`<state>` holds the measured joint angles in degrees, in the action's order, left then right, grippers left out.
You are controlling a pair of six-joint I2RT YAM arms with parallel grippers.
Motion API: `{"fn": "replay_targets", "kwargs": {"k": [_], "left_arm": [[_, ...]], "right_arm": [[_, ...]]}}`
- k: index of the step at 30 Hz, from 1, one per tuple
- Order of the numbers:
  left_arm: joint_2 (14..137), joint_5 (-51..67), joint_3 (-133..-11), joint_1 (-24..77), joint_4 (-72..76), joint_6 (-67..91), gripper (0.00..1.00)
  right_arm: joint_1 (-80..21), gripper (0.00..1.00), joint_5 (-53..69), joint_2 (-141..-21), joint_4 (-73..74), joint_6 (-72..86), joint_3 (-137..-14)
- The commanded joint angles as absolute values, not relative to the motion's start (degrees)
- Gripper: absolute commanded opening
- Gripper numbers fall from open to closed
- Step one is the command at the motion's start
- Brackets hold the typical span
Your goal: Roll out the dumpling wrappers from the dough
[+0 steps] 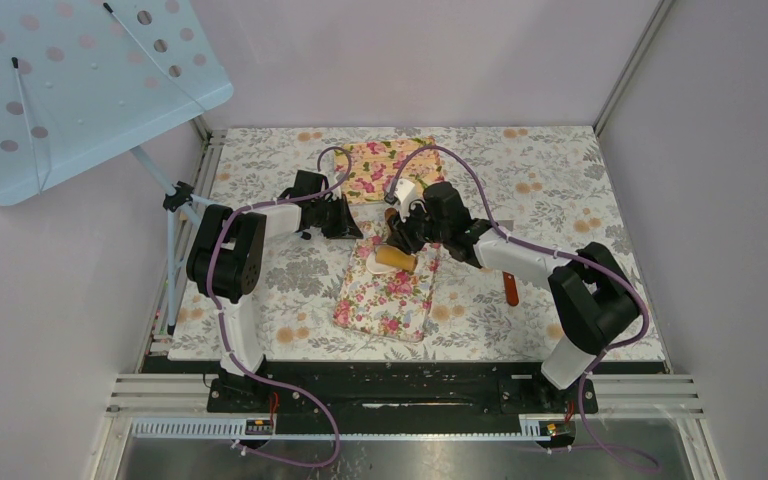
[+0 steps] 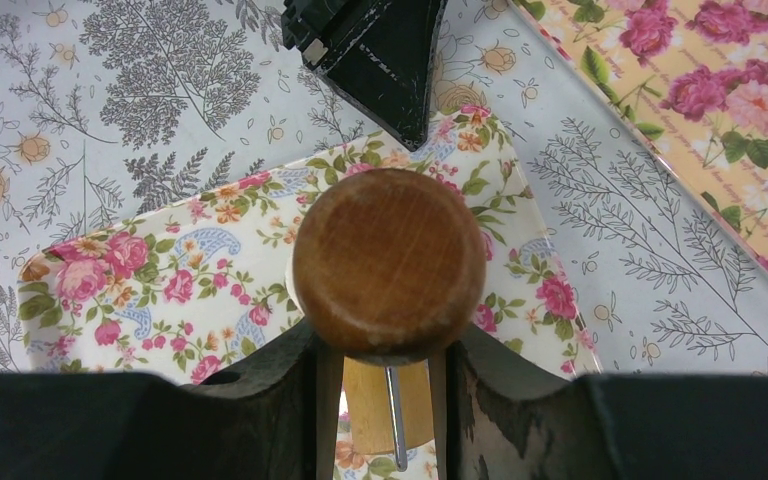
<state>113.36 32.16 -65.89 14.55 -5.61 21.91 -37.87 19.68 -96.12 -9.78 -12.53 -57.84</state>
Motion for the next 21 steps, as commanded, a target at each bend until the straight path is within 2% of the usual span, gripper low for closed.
{"fn": "replay_targets", "kwargs": {"k": [1,15,21], "left_arm": [[115.47,33.38,-65.74,14.67,-9.56,21.27,0.0],[115.52,33.28,-65.77,14.68,-9.55,21.26,0.0],[115.49,33.28,-65.83,14.66,-9.43,21.27,0.0]], "right_arm": [[-38.67,0.0,20.67,-102.51,7.1,-11.54,-52.89],[-38.66,0.0,26.86,-98.14,5.32,-8.7,-49.87],[-39.73,0.0,24.34,-94.11,2.61,-11.61,-48.31]]}}
